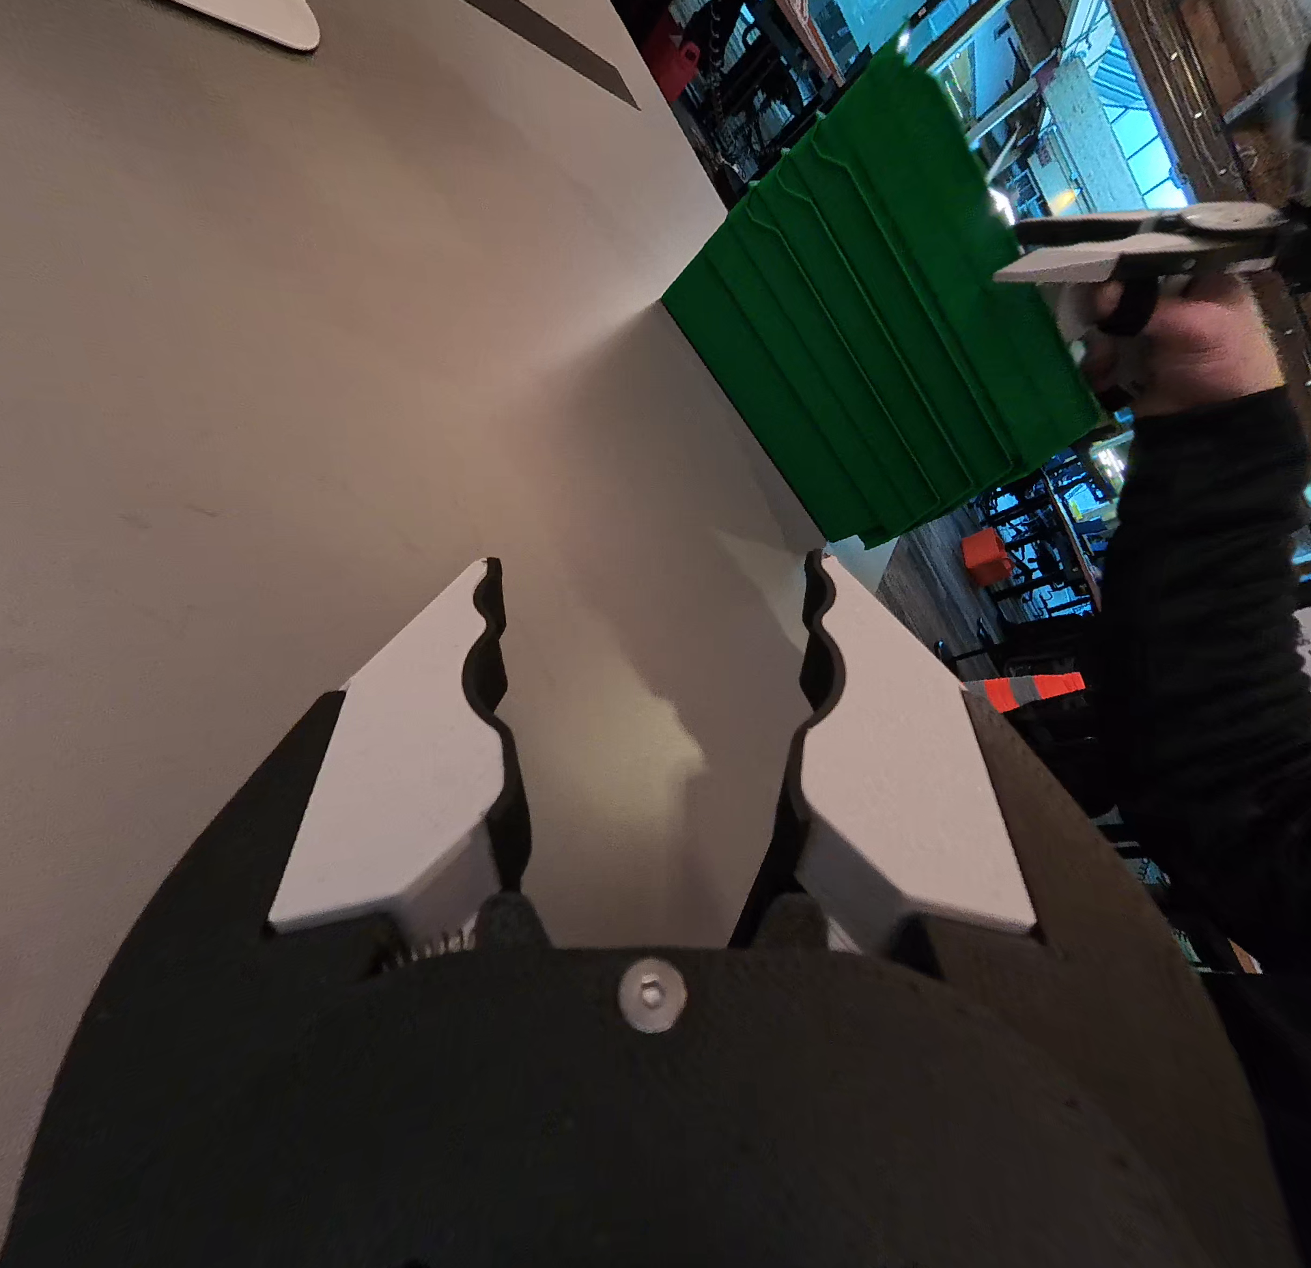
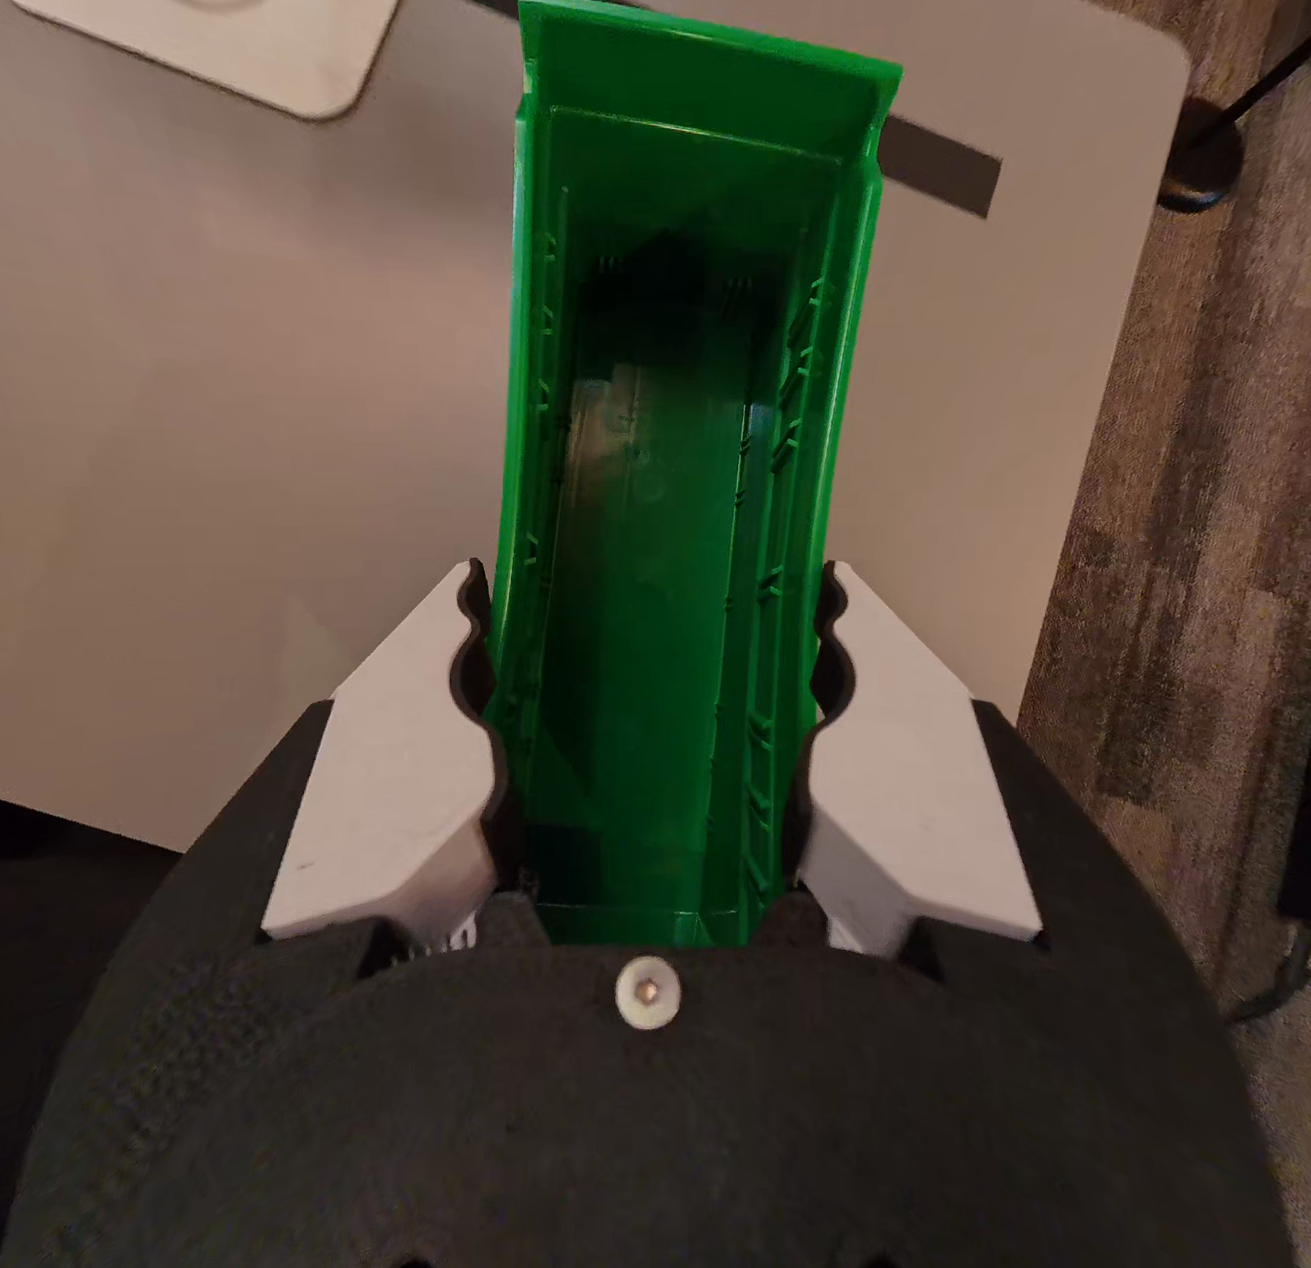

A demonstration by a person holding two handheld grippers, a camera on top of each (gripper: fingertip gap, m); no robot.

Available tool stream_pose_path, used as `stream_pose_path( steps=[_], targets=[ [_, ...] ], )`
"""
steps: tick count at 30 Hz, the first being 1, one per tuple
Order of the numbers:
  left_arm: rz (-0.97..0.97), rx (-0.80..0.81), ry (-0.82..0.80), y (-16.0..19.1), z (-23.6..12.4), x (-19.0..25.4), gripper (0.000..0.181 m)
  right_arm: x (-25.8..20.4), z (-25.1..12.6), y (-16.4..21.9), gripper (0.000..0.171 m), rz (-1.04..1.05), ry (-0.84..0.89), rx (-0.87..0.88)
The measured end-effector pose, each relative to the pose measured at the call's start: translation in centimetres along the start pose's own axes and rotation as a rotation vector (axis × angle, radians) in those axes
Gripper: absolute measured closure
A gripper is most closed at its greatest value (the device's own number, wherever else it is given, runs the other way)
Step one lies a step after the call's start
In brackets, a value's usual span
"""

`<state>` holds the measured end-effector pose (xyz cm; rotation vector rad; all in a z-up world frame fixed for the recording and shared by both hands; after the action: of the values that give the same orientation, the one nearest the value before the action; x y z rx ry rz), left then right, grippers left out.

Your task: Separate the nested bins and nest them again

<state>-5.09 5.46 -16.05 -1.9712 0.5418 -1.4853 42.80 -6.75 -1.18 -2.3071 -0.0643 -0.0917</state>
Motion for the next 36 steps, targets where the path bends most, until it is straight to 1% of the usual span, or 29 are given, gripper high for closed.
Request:
stream_pose_path(
  steps=[5,8,12,15,17,20,25,28,32,36],
  targets=[
    [-0.006,-0.001,0.004,0.1,0.3,0.0,0.098,0.2,-3.0,-2.3,0.078,0.001,0.009,0.097],
    [0.006,0.003,0.001,-0.1,0.2,0.0,0.098,-0.6,-5.3,-3.7,0.077,0.013,-0.01,0.176],
    [0.02,0.012,-0.011,-0.5,0.0,-0.3,0.098,-4.2,-8.3,-6.2,0.075,-0.037,-0.024,0.245],
    [0.028,0.024,-0.018,-0.9,-0.3,-0.6,0.098,-8.0,-8.3,-7.7,0.075,-0.055,-0.12,0.278],
    [0.034,0.029,-0.026,-1.1,-0.5,-0.9,0.098,-10.9,-6.7,-8.2,0.075,-0.07,-0.202,0.275],
    [0.031,0.041,-0.037,-1.4,-1.0,-1.4,0.098,-15.2,-2.5,-7.6,0.074,-0.096,-0.28,0.22],
    [-0.01,0.074,-0.045,-1.8,-1.9,-2.6,0.098,-21.9,5.9,-4.2,0.073,-0.11,-0.329,0.086],
    [-0.048,0.096,-0.026,-1.9,-2.1,-2.9,0.099,-25.0,9.8,-2.1,0.071,-0.1,-0.363,0.024],
    [-0.049,0.079,-0.012,-1.5,-1.5,-2.7,0.099,-27.5,12.6,-0.5,0.065,-0.097,-0.382,-0.056],
    [-0.054,0.058,0.002,-1.1,-1.0,-2.6,0.098,-28.6,13.1,-0.4,0.056,-0.106,-0.376,-0.041]
  ],
)
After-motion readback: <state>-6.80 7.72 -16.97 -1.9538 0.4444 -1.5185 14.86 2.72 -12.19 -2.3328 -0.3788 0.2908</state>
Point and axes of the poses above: each gripper's, where its closed fingertips meet, z out along the fingers, y out of its underside, x = y × z across the jaws, the point moved 10 cm from there along -z, back along the fingers, and after that the axes turned 11 degrees about x, right-handed, at the moved point
